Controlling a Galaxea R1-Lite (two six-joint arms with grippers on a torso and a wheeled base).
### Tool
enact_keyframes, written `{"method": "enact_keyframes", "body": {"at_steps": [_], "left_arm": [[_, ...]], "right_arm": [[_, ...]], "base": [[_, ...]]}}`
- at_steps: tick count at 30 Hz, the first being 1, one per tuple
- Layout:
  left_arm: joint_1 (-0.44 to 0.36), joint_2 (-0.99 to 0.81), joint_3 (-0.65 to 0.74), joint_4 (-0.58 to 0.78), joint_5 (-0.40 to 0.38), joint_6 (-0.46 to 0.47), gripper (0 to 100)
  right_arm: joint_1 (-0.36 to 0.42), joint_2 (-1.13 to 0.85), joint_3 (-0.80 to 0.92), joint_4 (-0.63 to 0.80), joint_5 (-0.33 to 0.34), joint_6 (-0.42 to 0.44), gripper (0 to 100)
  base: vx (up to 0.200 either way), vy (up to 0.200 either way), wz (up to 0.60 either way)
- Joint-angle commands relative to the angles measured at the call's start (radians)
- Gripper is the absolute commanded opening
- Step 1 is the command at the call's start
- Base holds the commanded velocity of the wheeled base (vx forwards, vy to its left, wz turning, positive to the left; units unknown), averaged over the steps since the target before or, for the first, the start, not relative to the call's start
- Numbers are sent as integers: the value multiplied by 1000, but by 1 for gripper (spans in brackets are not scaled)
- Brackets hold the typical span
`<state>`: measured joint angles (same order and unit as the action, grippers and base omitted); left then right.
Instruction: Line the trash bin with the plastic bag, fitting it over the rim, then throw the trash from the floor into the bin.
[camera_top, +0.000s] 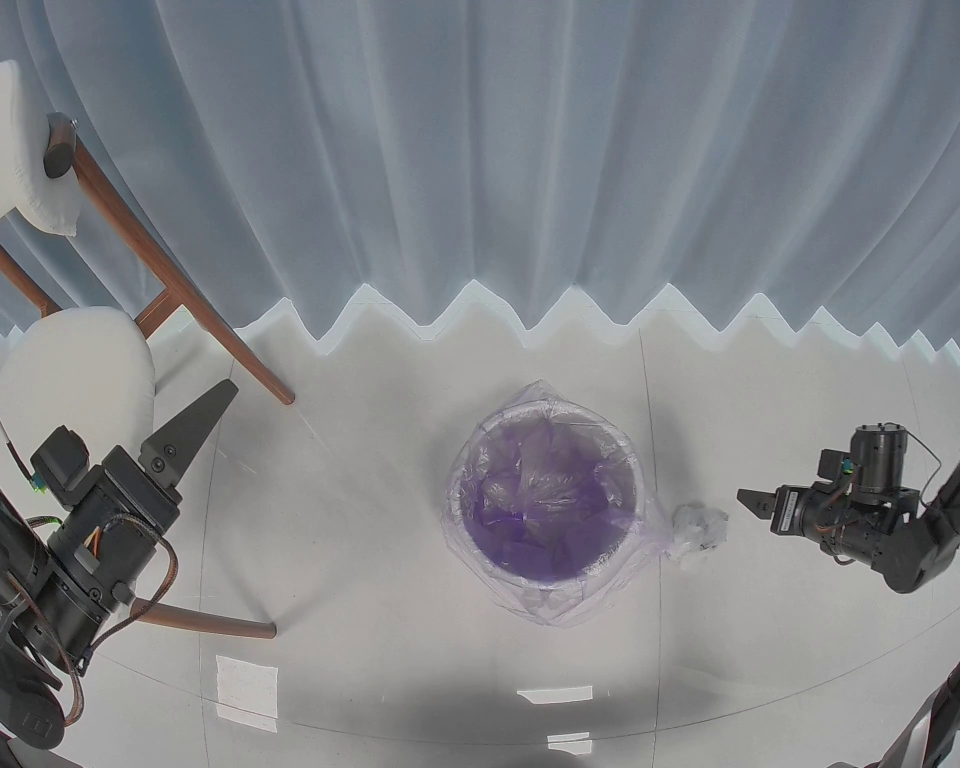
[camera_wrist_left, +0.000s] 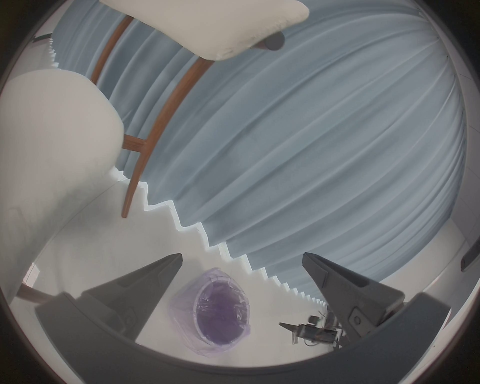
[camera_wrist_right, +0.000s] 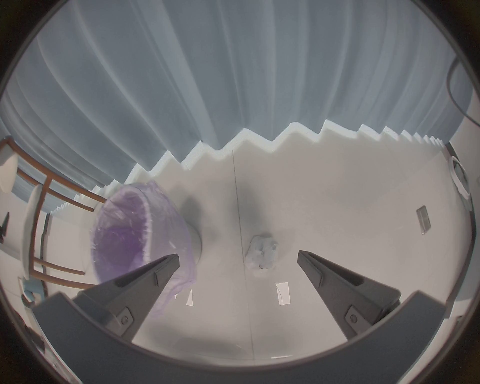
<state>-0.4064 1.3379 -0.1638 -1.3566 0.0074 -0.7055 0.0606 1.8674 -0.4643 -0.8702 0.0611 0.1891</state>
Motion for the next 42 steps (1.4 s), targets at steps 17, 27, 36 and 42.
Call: {"method": "enact_keyframes", "body": {"at_steps": [17, 27, 36, 42], "left_arm": [[83, 15, 46, 4, -32, 8, 100], [83, 15, 49, 4, -30, 0, 100], [83, 14, 78, 2, -30, 14, 100], [83, 4, 102, -4, -34, 14, 100]], "right_arm": [[73, 550, -554, 195, 51, -251, 100], [131, 676, -758, 323, 33, -249, 100], [125, 753, -941, 427, 0, -249, 100], [123, 806, -1067, 461, -3, -251, 100]], "base": [[0, -141, 0], [-60, 0, 0], [-67, 0, 0], [0, 0, 0]]}}
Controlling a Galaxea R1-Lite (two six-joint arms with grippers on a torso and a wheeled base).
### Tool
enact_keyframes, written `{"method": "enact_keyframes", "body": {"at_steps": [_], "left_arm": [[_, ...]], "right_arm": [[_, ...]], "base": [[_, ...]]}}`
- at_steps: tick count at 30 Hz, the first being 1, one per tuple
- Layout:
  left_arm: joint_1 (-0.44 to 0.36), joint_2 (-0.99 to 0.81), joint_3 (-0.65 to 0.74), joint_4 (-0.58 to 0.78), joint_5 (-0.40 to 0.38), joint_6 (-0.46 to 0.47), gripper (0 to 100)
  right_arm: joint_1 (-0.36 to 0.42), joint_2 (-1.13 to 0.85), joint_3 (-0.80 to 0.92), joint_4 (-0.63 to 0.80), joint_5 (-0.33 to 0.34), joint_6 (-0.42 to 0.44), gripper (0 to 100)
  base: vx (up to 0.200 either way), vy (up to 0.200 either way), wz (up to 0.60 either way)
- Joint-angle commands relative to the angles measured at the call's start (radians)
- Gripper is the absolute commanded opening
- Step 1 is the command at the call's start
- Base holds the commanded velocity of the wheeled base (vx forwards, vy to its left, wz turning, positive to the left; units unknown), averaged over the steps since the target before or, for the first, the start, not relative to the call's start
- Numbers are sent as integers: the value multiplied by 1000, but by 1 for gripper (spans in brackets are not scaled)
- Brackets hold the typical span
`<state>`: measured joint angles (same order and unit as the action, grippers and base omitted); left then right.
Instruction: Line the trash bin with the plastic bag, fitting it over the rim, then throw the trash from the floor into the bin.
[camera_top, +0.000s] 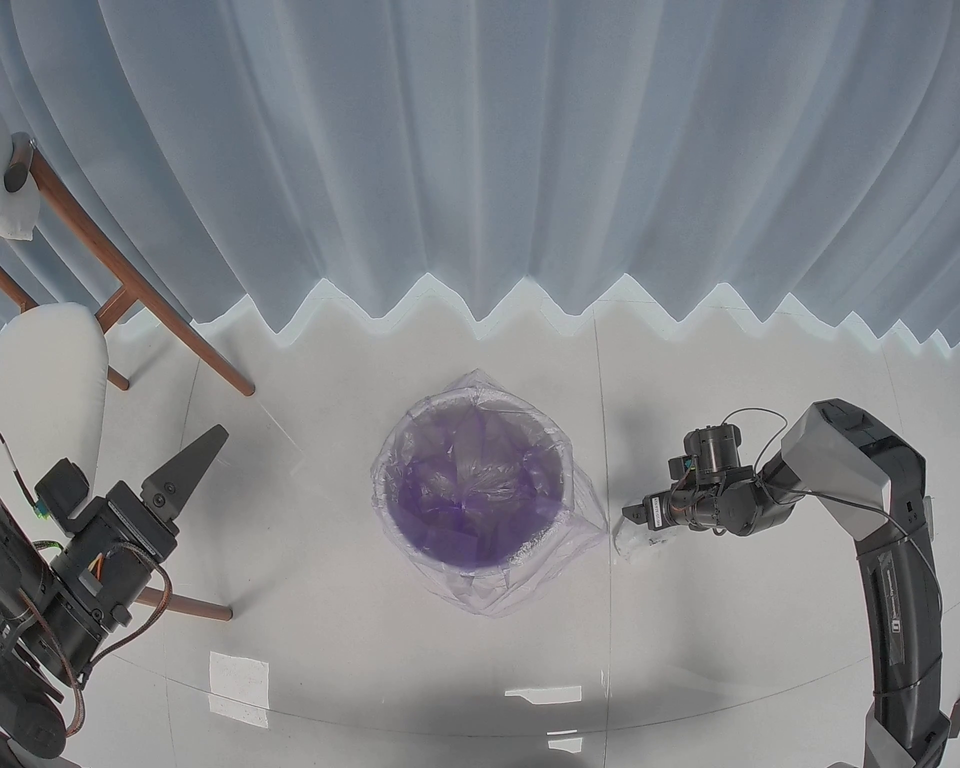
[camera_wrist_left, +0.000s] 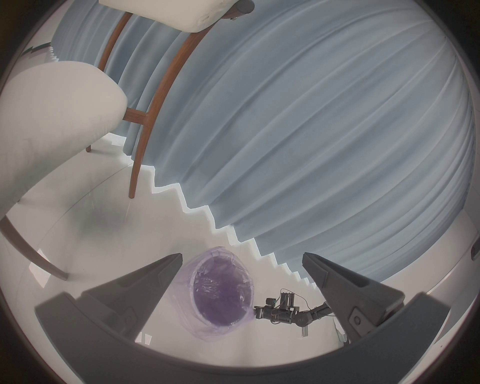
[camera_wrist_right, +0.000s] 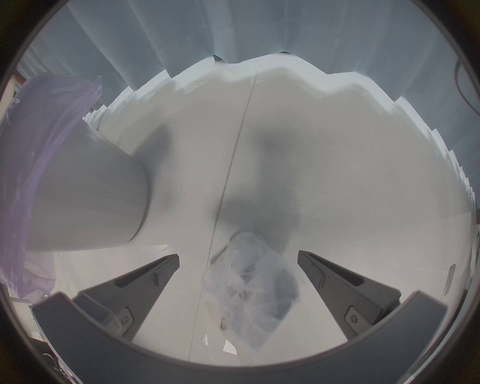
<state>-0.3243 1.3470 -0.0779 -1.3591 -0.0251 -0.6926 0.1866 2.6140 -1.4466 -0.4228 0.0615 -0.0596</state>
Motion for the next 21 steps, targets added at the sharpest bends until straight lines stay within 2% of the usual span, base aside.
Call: {"method": "enact_keyframes", "body": {"at_steps": [1, 6, 13, 14, 21], "left_arm": [[2, -5, 17, -1, -1, 1, 100], [2, -3, 18, 0, -3, -1, 100], [2, 0, 17, -1, -4, -1, 100], [2, 0, 17, -1, -4, -1, 100], [4, -3, 23, 2, -1, -1, 100]], "right_arm": [[-3, 63, -89, 16, -3, -2, 100], [-15, 52, -124, 113, -49, -3, 100], [-24, 50, -124, 119, -77, -5, 100], [-35, 50, -117, 122, -97, -6, 100], [-32, 35, -74, 125, -98, -5, 100]], "base": [[0, 0, 0], [0, 0, 0], [0, 0, 0], [0, 0, 0], [0, 0, 0]]}}
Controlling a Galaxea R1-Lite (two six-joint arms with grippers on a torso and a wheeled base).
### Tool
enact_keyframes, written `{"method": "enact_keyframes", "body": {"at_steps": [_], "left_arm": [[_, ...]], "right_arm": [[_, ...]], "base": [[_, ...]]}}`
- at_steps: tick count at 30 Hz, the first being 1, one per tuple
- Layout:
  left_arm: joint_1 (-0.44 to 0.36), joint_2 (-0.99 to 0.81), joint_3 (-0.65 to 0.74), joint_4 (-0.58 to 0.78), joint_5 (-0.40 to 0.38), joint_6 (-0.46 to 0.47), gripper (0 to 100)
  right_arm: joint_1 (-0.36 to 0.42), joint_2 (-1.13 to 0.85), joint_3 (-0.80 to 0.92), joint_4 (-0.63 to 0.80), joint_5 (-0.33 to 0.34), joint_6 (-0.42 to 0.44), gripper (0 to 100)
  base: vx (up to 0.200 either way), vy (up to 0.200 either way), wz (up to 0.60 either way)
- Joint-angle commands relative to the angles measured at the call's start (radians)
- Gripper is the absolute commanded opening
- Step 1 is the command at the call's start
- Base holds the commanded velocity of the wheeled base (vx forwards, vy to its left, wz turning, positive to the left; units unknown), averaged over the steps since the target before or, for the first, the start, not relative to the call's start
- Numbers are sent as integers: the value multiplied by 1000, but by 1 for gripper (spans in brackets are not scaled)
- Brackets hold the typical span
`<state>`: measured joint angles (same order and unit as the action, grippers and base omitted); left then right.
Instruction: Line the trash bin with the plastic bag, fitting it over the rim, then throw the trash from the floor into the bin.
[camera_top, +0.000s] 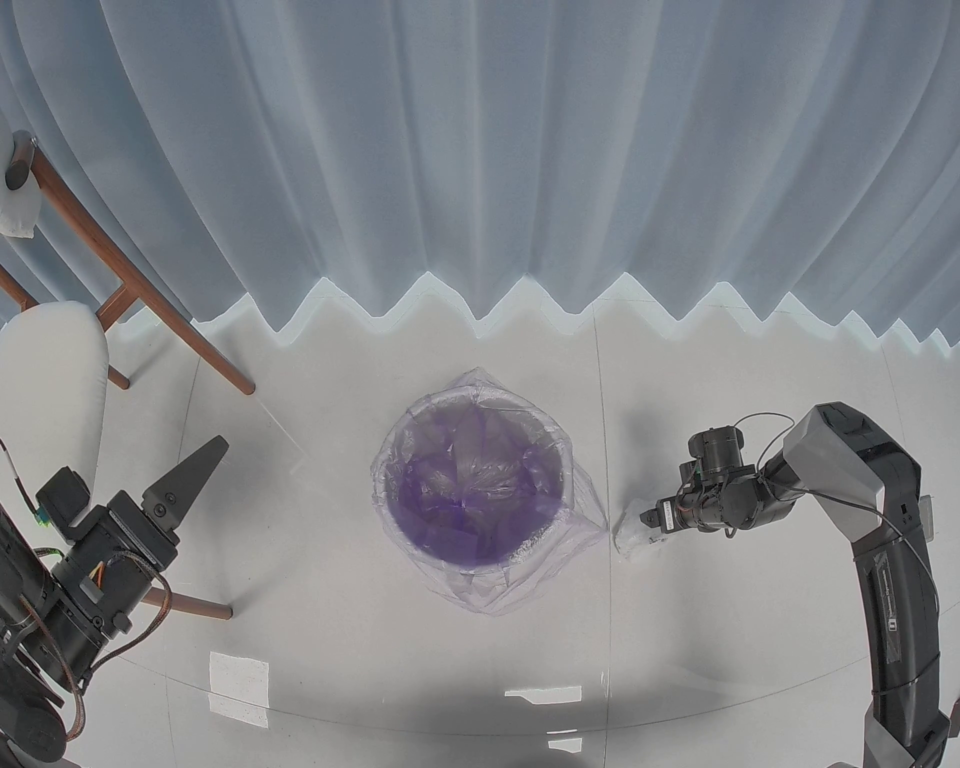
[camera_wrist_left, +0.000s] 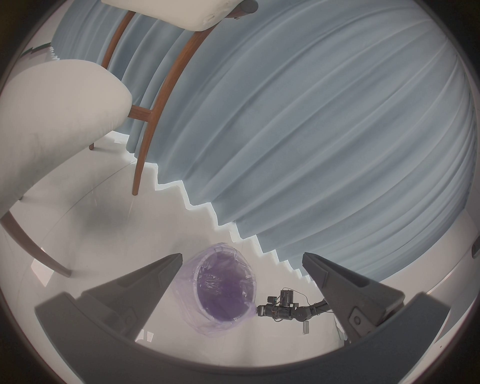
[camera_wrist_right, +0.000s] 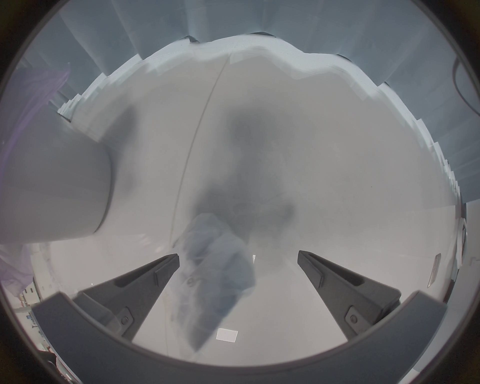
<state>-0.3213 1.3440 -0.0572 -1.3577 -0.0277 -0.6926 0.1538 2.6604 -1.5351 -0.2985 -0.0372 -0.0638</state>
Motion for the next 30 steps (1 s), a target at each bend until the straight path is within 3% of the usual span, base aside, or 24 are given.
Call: {"method": "enact_keyframes", "body": {"at_steps": [1, 13, 14, 22, 30], "left_arm": [[8, 1, 0, 0, 2, -1, 100], [50, -2, 4, 2, 2, -1, 100], [54, -2, 4, 2, 2, 1, 100], [68, 0, 5, 6, 3, -4, 100], [117, -37, 7, 3, -3, -2, 100]], "right_arm": [[3, -13, 21, -2, -1, 1, 100], [9, 4, -30, 55, 0, 4, 100], [9, 4, -31, 59, 0, 4, 0], [9, -7, -23, 81, 2, 13, 0], [0, -188, 58, 78, 30, 127, 0]], "base": [[0, 0, 0], [0, 0, 0], [0, 0, 0], [0, 0, 0], [0, 0, 0]]}}
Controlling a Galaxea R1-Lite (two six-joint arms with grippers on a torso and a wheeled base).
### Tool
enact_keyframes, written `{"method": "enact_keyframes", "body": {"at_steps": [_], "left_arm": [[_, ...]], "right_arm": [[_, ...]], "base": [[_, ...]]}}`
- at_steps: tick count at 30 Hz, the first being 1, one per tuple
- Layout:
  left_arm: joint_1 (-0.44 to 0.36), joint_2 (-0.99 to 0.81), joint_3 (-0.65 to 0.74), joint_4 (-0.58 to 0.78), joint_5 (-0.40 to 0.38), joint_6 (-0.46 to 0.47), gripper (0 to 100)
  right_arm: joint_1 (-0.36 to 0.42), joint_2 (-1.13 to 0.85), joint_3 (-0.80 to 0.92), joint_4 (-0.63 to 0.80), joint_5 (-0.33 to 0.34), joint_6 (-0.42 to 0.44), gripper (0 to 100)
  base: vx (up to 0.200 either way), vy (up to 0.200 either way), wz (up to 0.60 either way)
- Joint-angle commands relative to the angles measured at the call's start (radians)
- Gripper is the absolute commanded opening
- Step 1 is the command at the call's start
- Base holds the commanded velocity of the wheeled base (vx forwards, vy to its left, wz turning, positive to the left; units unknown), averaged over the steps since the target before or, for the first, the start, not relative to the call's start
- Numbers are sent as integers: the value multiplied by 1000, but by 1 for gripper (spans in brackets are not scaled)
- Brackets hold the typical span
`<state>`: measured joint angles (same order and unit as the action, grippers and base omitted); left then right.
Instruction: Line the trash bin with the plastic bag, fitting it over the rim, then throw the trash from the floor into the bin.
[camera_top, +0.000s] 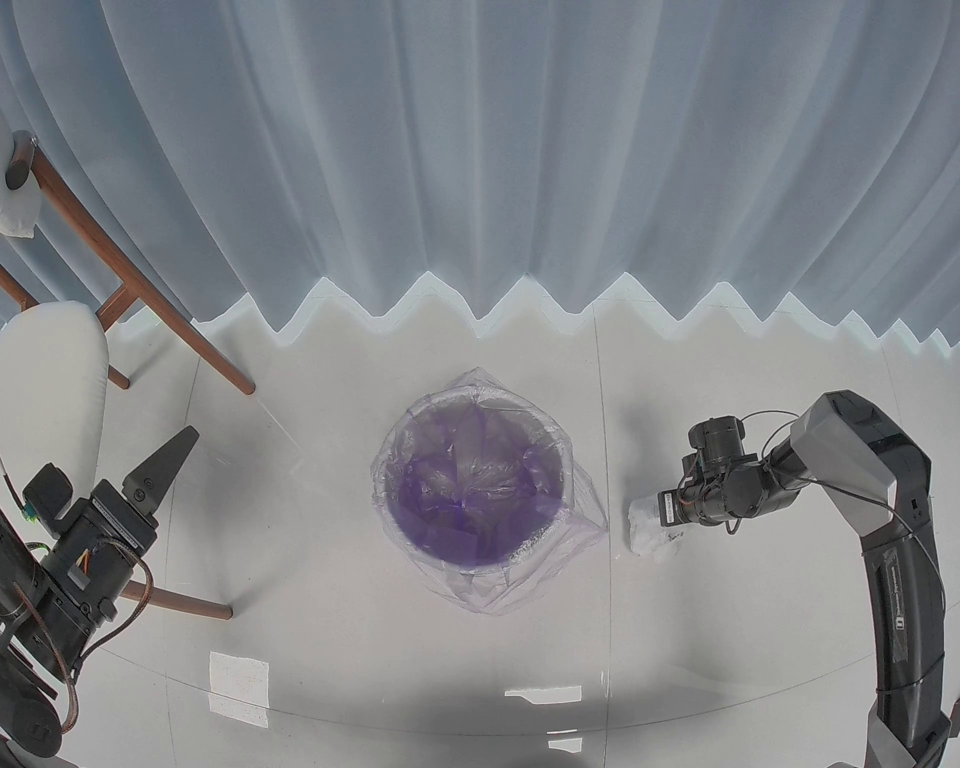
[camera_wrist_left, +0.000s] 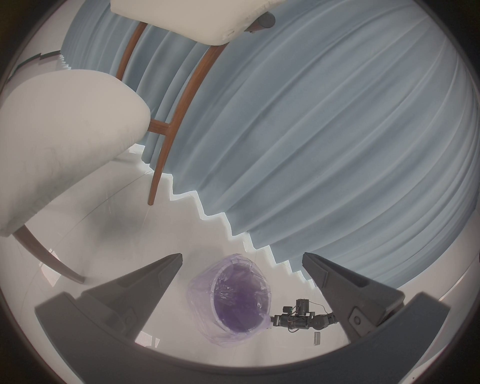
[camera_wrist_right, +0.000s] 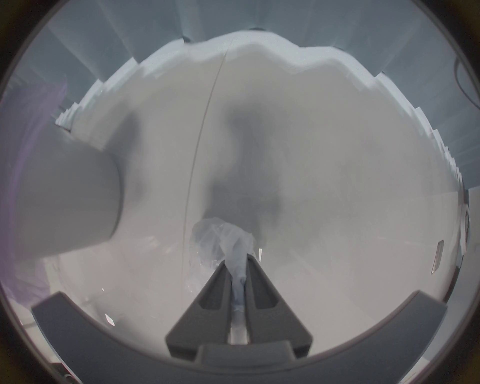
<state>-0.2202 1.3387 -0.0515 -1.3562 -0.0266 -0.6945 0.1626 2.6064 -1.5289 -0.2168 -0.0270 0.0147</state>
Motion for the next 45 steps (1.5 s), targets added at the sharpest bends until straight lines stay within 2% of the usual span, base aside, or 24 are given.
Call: {"method": "enact_keyframes", "body": {"at_steps": [1, 8, 10, 12, 14, 15, 16, 19, 21, 25, 31, 32, 35, 37, 45], "left_arm": [[12, -49, 2, 6, -9, -3, 100], [16, -56, 50, 11, -38, 38, 100], [18, -56, 50, 26, -38, 56, 100], [18, -55, 50, 29, -38, 59, 100], [30, -52, 50, 37, -38, 104, 100], [32, -50, 50, 37, -38, 107, 100], [39, -46, 48, 35, -41, 122, 100], [44, -41, 36, 26, -42, 127, 100], [48, -43, 27, 22, -41, 127, 100], [71, -46, 27, 23, -42, 127, 100], [76, -46, 32, 28, -39, 125, 100], [76, -46, 32, 28, -39, 125, 100], [74, -41, 32, 29, -39, 127, 100], [74, -33, 27, 29, -41, 127, 100], [74, -19, 33, 26, -41, 127, 100]], "right_arm": [[-14, -189, 89, -12, 30, 80, 0], [-17, -543, 306, -59, 38, 304, 0], [2, -651, 366, -84, 38, 343, 0], [8, -672, 378, -92, 38, 347, 0], [100, -804, 497, -196, 39, 372, 0], [112, -812, 507, -208, 41, 372, 0], [192, -839, 573, -300, 50, 375, 0], [308, -838, 667, -470, 98, 399, 0], [368, -824, 731, -585, 125, 396, 0], [445, -729, 776, -727, 127, 358, 0], [442, -528, 765, -954, 128, 249, 0], [442, -528, 765, -954, 128, 249, 0], [440, -393, 762, -1093, 128, 188, 0], [442, -335, 734, -1148, 130, 177, 0], [442, -250, 621, -1181, 125, 176, 0]], "base": [[0, 0, 0], [0, 0, 0], [0, 0, 0], [0, 0, 0], [0, 0, 0], [0, 0, 0], [0, 0, 0], [0, 0, 0], [0, 0, 0], [0, 0, 0], [0, 0, 0], [0, 0, 0], [0, 0, 0], [0, 0, 0], [0, 0, 0]]}}
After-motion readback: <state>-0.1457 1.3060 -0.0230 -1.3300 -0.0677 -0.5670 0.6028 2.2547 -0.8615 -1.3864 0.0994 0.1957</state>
